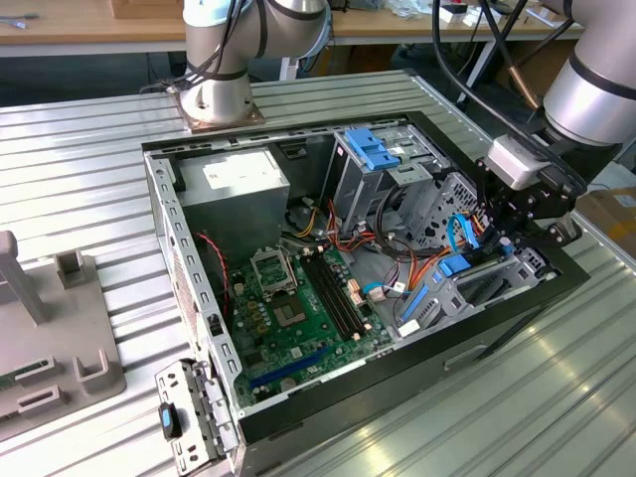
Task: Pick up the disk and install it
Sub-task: 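Insert the first disk wire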
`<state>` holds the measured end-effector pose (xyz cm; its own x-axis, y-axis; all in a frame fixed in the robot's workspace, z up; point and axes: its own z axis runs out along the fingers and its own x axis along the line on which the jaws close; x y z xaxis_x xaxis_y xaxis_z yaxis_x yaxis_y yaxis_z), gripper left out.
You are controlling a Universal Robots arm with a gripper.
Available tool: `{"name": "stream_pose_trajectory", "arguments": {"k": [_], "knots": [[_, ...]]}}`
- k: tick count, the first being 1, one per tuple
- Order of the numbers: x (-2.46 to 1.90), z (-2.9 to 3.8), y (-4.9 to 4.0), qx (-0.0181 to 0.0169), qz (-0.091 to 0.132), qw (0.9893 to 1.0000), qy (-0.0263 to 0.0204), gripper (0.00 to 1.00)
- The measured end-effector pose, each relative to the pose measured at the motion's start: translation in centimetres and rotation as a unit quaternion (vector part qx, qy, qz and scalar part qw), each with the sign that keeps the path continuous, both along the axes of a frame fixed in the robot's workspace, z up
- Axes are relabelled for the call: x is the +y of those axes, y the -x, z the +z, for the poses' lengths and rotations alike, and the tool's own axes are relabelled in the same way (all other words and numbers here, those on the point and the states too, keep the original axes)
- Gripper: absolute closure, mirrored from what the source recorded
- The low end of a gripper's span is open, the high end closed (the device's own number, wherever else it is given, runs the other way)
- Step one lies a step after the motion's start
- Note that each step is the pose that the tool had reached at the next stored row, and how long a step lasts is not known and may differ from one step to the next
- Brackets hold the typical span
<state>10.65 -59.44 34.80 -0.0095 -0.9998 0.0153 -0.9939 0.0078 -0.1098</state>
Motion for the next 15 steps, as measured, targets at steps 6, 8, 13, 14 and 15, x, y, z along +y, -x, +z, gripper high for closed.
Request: {"name": "stream_pose_trajectory", "arguments": {"k": [6,8,13,14,15], "knots": [[0.06,0.01,0.02,0.0,-0.004,1.0,0.0001,0.83],[0.06,0.0,0.03,0.0,-0.004,1.0,0.0001,0.83],[0.06,-0.11,0.03,0.0,-0.004,1.0,0.0,0.83],[0.06,-0.18,0.03,0.0,-0.004,1.0,0.0001,0.83],[0.06,-0.18,0.03,0.0,-0.004,1.0,0.0002,0.83]]}}
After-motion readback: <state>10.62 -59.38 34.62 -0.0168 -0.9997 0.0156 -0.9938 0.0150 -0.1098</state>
